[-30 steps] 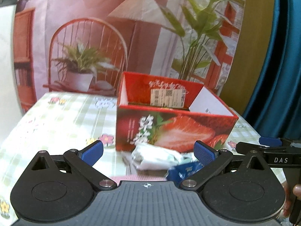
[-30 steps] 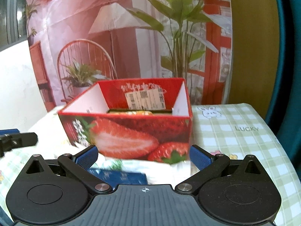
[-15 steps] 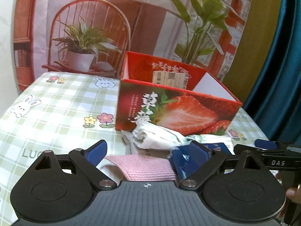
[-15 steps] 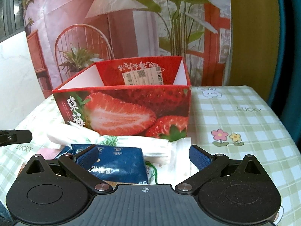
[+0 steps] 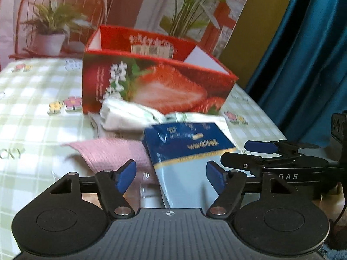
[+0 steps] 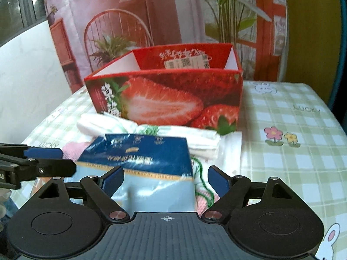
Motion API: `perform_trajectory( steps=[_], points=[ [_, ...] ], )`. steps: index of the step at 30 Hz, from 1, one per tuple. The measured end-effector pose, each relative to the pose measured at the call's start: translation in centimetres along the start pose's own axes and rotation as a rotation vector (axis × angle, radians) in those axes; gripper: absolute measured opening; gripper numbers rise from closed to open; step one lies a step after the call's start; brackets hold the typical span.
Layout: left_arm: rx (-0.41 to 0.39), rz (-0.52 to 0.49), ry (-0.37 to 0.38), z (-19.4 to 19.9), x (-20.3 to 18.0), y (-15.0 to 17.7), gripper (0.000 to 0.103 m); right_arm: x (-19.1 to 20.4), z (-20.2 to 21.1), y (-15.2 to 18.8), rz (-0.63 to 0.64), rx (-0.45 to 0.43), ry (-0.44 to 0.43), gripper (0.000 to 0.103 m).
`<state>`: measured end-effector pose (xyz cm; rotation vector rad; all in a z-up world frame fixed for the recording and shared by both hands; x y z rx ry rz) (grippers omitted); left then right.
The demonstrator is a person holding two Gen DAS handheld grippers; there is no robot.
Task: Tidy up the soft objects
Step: 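Close the left gripper on the blue packet while the right gripper also closes on it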
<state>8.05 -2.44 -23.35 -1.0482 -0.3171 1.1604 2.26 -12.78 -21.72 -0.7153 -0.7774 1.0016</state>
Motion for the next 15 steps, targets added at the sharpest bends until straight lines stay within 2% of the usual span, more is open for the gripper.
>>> perform_trajectory(
  steps=[2,4,5,6,11,15],
  points=[
    [0.022,0.015,0.007,-0.4,0.1,0.5,0.067,-0.1,-0.1,0.3,-0.005,0.02,-0.005,0.082],
    [0.037,0.029,0.018,-0.8,0.3,0.9,0.057,-0.2,-0.2,0.7,-0.014,0.039,-0.009,0.082],
    [0.045,0.039,0.023,-0.9,0.4,1.1,0.049,-0.3,-0.3,0.9,-0.023,0.046,-0.014,0.082],
    [0.053,0.046,0.027,-1.1,0.5,1.2,0.047,-0.4,-0.4,1.0,-0.031,0.054,-0.021,0.081],
    [0.069,0.054,0.034,-1.7,0.5,1.7,0.042,-0.2,-1.0,1.5,-0.049,0.084,-0.065,0.072],
    [0.067,0.058,0.032,-1.9,0.7,1.8,0.039,0.0,-1.3,1.6,-0.034,0.088,-0.075,0.071]
  ],
)
Point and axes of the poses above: each gripper's, at about its wrist camera, not at the fingertips, and z roughly against the way its jaws point, x to its left, y to its underside, the point moved 4 cm from there along -z, roughly the way its jaws point, and after that the axes turned 11 degrees about -x, right-handed, at the moved point
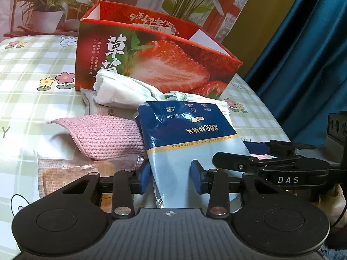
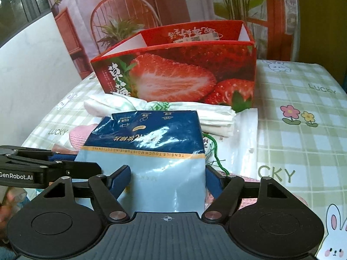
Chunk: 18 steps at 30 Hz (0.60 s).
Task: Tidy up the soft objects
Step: 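Close the left gripper on the blue packet while the right gripper also closes on it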
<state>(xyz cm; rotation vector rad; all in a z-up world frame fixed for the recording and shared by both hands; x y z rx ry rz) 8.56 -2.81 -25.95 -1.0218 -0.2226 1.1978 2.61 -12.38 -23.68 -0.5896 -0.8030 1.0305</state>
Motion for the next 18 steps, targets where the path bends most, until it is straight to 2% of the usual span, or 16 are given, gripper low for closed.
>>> perform_trajectory(
  steps=[3,5,7,10,13,18],
  points=[
    [-0.001,0.006,0.001,-0.1,0.0,0.0,0.032,0.0,-0.3,0.1,0.002,0.009,-0.003,0.069],
    [-0.015,-0.002,0.001,0.1,-0.1,-0.2,0.028,0.2,-0.1,0.0,0.017,0.005,-0.003,0.06],
    [-0.031,-0.009,-0.001,0.5,-0.2,-0.5,0.028,0.5,0.1,-0.3,0.041,-0.006,0.002,0.047],
    [-0.045,-0.005,-0.006,0.8,-0.2,-0.7,0.026,0.8,0.6,-0.7,0.071,-0.017,0.005,0.033],
    [-0.063,-0.003,-0.007,1.2,-0.2,-1.0,0.025,1.2,1.0,-1.0,0.1,-0.033,0.007,0.026],
    [-0.112,-0.036,0.005,2.2,-0.9,-1.7,0.025,1.3,1.9,-1.6,0.114,-0.064,0.006,0.023]
  ],
)
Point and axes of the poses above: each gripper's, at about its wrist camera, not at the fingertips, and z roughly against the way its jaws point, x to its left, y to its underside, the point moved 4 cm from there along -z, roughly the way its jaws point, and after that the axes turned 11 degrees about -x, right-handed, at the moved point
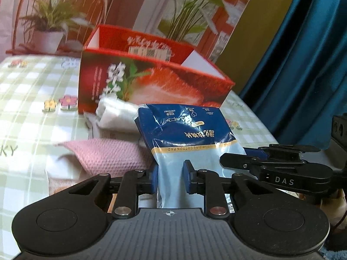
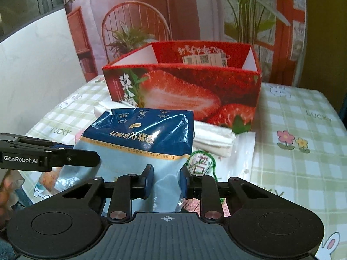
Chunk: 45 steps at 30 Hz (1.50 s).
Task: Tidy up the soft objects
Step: 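Close the left gripper on the blue packet while the right gripper also closes on it, then lift the blue packet with both grippers and carry it over the box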
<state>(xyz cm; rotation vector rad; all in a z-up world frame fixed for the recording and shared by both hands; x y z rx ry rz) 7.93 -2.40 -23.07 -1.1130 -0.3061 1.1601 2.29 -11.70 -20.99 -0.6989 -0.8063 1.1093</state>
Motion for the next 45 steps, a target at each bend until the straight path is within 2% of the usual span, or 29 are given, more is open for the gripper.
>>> perform_trajectory(
  steps=[9,21,35,45],
  points=[
    [-0.061,-0.023,0.019,0.5,-0.3,-3.7,0.025,0.3,0.8,-2.8,0.045,-0.058,-0.012,0.023],
    [-0.137,-0.048,0.018,-2.4,-0.3,-12.0,0.025,-1.2,-1.3,-10.9,0.043,-0.153,-0.032,0.023],
    [-0.146,-0.036,-0.011,-9.4,2.1,-18.3,0.025,-3.7,-8.2,-17.5,0.07,-0.179,-0.006,0.023],
    [-0.104,-0.004,-0.043,-14.7,4.5,-19.3,0.025,-6.1,-14.3,-18.8,0.092,-0.141,0.029,0.022]
  ],
)
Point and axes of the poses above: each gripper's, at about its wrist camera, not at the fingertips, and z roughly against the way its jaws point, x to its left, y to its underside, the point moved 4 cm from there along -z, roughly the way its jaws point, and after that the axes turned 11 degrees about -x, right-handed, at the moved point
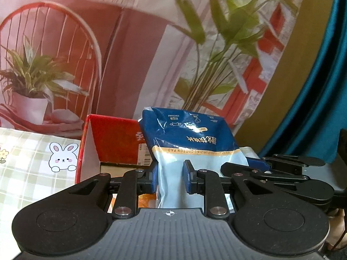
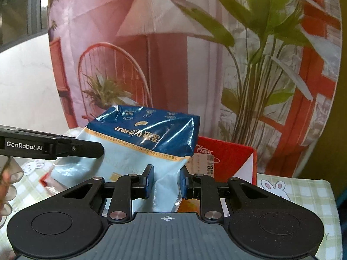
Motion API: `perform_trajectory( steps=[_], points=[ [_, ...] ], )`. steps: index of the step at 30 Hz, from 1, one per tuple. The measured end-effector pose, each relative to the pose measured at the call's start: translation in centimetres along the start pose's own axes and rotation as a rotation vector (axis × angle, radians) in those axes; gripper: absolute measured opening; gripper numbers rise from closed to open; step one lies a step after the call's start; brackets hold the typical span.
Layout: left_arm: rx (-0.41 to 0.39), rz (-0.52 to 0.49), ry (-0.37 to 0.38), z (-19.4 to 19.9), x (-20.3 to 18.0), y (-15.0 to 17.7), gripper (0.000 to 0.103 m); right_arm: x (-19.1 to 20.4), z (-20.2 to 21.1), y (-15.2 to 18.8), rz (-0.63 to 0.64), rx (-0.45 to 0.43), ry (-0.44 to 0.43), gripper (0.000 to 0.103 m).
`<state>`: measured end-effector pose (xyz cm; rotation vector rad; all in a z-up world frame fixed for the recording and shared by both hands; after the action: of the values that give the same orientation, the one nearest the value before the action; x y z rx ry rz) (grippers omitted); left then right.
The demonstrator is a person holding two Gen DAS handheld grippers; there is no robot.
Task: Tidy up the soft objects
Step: 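Lift the blue packet with both grippers and carry it over the box, then open both grippers to drop the blue packet into the box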
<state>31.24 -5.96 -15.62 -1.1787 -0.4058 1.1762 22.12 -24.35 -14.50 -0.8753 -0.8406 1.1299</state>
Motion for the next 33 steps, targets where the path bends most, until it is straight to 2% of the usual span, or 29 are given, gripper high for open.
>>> perform_trajectory(
  steps=[8,17,33],
  points=[
    [0.077,-0.005,-0.016,-3.0,1.1,1.4,0.025,-1.2,-4.0,1.4,0.008,0.07,0.015,0.022],
    [0.157,-0.024,-0.02,-4.5,1.7,2.7,0.025,-1.6,-6.0,3.3,-0.001,0.157,0.032,0.022],
    [0.176,-0.068,-0.05,-4.0,1.2,2.8,0.026,-1.3,-6.4,4.0,0.032,0.255,0.064,0.021]
  ],
)
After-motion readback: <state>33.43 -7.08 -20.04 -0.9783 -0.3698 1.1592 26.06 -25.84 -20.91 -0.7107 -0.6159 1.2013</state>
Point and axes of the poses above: each gripper's, at about its wrist camera, not at the fingertips, and z roughly against the way its jaws point, x to its left, y to its underside, the point moved 4 cm from there along -z, roughly the way its jaws point, and after that the axes turned 11 degrees about -x, right-handed, at the moved point
